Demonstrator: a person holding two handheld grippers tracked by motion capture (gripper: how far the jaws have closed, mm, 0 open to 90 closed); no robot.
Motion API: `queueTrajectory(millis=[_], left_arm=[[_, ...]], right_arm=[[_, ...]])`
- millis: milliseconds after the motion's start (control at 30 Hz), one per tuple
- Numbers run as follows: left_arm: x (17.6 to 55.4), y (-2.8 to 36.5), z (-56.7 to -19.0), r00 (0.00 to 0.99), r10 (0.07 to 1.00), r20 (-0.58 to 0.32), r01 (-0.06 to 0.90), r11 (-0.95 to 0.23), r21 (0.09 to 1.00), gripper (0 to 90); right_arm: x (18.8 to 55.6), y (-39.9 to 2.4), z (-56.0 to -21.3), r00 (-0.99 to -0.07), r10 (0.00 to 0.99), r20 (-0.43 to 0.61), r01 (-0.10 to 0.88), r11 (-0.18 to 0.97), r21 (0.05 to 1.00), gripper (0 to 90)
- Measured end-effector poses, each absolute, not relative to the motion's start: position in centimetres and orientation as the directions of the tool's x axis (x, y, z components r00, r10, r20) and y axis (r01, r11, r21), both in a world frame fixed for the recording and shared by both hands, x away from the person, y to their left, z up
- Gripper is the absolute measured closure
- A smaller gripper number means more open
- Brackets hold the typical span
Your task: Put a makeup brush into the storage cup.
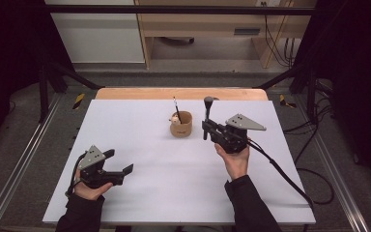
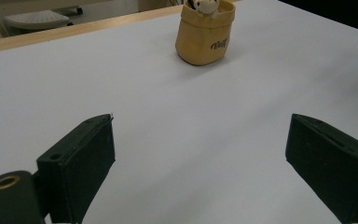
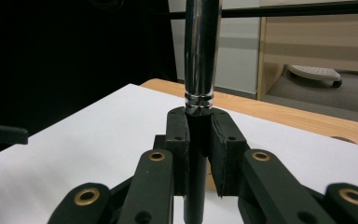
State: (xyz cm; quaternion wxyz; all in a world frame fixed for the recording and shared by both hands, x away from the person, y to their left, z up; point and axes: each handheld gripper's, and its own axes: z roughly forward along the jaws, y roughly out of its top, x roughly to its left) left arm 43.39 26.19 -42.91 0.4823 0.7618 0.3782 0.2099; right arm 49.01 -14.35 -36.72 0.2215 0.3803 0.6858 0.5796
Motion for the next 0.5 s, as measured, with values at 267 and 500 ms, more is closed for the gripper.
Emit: queueTrajectory(millis=[267, 500], left_arm=[[43.4, 26.0, -43.0, 0.631, 0.775, -0.04, 0.373, -0.257, 0.891, 7.3], [43.5, 26.1, -43.0, 0.631, 0.774, -0.038, 0.37, -0.258, 0.892, 7.0]], right_arm=[[50.4, -13.7, -36.9, -0.592, 0.79, 0.161, 0.278, 0.013, 0.961, 79.2], [51.6, -13.1, -37.2, -0.576, 0.801, 0.162, 0.285, 0.011, 0.958, 79.2]])
